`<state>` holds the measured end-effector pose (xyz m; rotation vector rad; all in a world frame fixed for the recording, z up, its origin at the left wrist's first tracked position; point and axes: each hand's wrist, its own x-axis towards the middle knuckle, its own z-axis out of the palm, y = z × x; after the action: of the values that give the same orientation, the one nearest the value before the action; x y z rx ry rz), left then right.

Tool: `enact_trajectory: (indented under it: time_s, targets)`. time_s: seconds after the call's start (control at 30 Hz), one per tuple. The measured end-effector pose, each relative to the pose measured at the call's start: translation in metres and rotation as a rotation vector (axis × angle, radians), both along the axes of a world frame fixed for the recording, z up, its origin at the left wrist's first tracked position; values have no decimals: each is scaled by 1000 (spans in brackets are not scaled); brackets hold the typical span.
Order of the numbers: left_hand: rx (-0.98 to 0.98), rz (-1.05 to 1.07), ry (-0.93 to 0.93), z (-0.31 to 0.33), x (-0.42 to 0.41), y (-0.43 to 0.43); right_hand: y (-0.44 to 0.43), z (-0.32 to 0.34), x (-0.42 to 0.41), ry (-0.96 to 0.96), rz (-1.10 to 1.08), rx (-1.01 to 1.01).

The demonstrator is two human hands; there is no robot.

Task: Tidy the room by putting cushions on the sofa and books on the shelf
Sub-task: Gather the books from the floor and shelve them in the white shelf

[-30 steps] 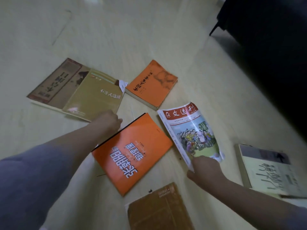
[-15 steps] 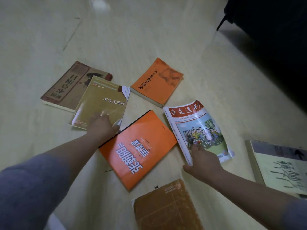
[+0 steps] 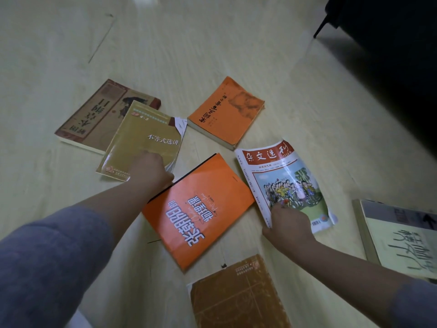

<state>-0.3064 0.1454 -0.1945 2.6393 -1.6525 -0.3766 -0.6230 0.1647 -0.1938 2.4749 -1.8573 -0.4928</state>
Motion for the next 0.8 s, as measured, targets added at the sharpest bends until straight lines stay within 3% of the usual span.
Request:
enact_trajectory:
  time_s: [0.17, 0.37, 0.5, 0.67, 0.8]
  targets:
    - [-148, -11, 85, 0, 9, 8, 0, 2, -4, -23, 12, -2]
    - [-593, -192, 17, 32, -3, 16, 2, 8, -12, -132, 5, 38]
    - [-732, -327, -4, 67, -27, 16, 4, 17, -17, -290, -103, 235]
    - [-688, -659, 55, 78, -65, 23, 0, 40, -25, -602, -247, 501]
    - [-519, -884, 200, 73, -105, 46, 8, 51, -30, -939, -542, 619]
